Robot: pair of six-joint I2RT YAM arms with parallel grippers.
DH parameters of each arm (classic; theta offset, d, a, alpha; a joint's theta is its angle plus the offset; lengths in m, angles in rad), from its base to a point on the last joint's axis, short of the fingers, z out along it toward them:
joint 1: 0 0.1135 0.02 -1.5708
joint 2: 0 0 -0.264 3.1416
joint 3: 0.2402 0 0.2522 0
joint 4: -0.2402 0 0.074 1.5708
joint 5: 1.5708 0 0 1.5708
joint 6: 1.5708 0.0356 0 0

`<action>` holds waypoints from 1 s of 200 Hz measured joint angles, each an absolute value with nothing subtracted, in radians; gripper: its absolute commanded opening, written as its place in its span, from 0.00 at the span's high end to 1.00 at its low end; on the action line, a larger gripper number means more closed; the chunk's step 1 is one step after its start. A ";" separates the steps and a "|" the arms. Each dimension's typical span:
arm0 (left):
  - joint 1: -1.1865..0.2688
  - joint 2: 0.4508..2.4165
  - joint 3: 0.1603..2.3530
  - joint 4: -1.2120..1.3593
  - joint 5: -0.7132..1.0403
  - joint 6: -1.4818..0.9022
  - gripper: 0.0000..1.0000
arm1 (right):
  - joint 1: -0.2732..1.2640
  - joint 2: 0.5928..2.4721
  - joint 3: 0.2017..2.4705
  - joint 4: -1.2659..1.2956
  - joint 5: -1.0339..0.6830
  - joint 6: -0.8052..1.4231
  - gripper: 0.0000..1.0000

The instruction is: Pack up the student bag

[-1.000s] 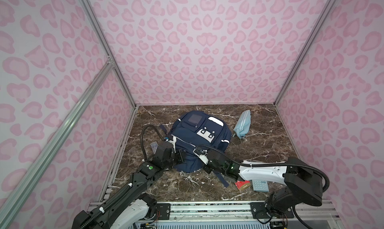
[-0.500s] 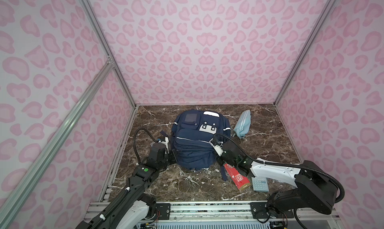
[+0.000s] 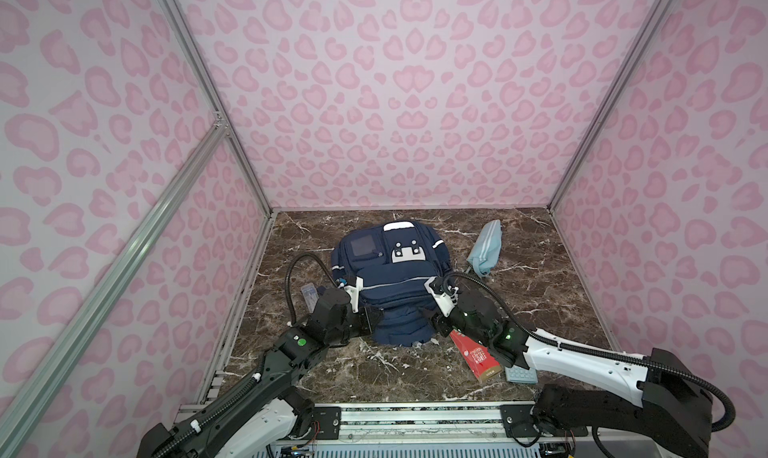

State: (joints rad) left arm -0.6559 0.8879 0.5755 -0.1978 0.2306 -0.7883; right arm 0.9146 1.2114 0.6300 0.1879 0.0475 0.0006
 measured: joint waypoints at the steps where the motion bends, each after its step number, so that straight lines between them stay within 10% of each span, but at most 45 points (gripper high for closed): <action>1: -0.659 0.891 0.577 -0.196 0.231 -0.789 0.97 | 0.915 1.213 0.632 0.188 0.047 -0.001 0.33; 36: -0.701 0.936 0.589 -0.157 0.248 -0.803 0.97 | 0.965 1.322 0.708 0.182 0.022 -0.060 0.40; 107: -0.680 0.949 0.606 -0.211 0.149 -0.756 0.97 | 0.981 1.447 0.792 0.117 0.008 -0.142 1.00; 200: -0.485 1.097 0.625 -0.184 0.113 -0.657 0.97 | 0.894 1.338 0.671 0.204 -0.090 -0.143 1.00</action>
